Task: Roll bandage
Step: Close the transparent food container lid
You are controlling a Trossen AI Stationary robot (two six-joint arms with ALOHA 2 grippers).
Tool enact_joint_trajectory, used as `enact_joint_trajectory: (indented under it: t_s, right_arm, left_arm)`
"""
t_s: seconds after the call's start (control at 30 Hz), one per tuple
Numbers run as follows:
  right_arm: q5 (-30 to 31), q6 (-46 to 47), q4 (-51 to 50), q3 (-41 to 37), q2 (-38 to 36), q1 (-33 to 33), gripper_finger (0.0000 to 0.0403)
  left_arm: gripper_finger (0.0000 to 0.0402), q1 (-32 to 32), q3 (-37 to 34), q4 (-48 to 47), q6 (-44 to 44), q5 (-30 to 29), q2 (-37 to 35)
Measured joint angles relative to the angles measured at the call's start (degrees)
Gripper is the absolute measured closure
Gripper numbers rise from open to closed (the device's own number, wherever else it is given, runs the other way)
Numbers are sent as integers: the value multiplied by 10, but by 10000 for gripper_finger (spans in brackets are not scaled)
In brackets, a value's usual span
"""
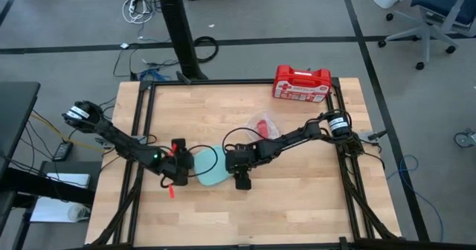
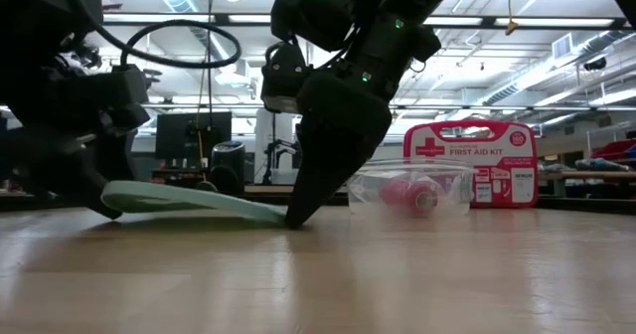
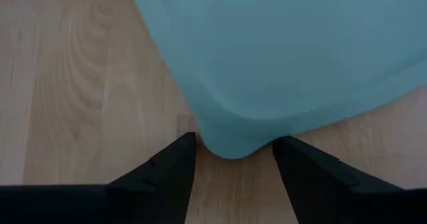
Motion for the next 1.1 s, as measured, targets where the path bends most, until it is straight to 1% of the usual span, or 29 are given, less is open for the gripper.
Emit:
enact_joint_trajectory:
  t_s: [0.27,0.4,0.53,0.77,1.1]
  right_arm:
    - [-2,0,2,0,0,-4,200]
    - [-1,1,3,0,0,-4,200]
    - [-2,8,4,0,0,-4,200]
    - [-3,16,6,0,0,-5,200]
    - [-12,11,-22,-1,-12,-6,199]
  left_arm:
    - [219,-1,8,17,23,58,-1]
    - [228,-1,8,35,40,71,-2]
    - [229,-1,15,33,41,60,-2]
    - [229,-1,47,3,38,-3,-3]
    - [229,-1,74,-5,55,-2,-3]
